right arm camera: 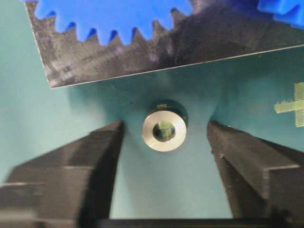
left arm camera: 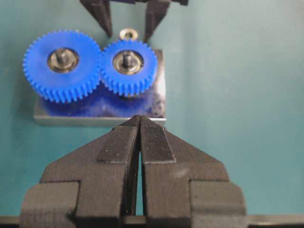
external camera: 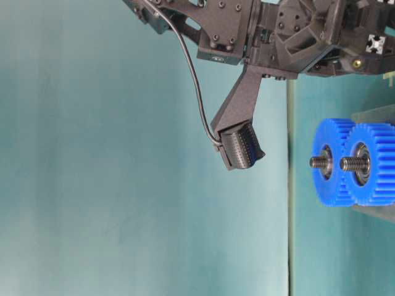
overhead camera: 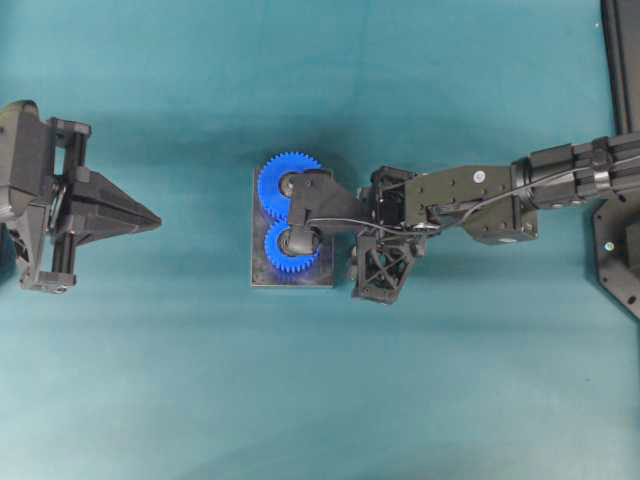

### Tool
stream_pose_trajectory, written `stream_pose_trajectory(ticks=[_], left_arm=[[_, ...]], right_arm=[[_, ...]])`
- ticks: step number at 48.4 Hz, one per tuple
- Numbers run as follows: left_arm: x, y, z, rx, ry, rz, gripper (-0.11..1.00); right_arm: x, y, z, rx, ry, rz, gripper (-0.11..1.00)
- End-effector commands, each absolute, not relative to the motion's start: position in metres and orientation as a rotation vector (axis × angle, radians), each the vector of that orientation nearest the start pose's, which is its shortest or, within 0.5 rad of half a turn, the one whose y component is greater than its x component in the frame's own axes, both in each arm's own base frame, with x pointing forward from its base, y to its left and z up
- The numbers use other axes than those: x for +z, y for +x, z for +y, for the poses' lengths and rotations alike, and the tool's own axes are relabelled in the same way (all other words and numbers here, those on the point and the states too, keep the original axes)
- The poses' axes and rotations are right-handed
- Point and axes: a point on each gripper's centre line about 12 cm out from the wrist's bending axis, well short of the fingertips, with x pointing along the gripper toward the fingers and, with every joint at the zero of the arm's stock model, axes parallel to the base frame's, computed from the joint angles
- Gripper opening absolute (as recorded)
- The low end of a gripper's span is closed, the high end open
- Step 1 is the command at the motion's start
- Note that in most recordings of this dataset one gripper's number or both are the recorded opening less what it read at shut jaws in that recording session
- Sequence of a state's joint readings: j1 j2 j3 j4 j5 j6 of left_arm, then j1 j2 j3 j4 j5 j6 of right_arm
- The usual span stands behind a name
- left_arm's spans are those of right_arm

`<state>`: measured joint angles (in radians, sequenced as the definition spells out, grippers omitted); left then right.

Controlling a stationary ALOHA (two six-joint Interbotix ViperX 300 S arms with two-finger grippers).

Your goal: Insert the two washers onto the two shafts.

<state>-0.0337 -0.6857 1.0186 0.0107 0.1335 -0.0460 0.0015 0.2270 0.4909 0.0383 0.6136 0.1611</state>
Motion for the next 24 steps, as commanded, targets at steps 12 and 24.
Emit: stream_pose_trajectory(ticks=[12, 24], left_arm=[[0.2527, 0.2472, -0.0085, -0.025, -0.027, 0.442, 0.00], [0.2529, 0.2473, -0.0085, -0.025, -0.027, 0.441, 0.00]], right_arm=[[0.0972, 0.3846, 0.0064, -0.108, 0.188, 1.306, 0.40], [0.1035, 0.3851, 0.0076, -0.104, 0.187, 1.293, 0.33]])
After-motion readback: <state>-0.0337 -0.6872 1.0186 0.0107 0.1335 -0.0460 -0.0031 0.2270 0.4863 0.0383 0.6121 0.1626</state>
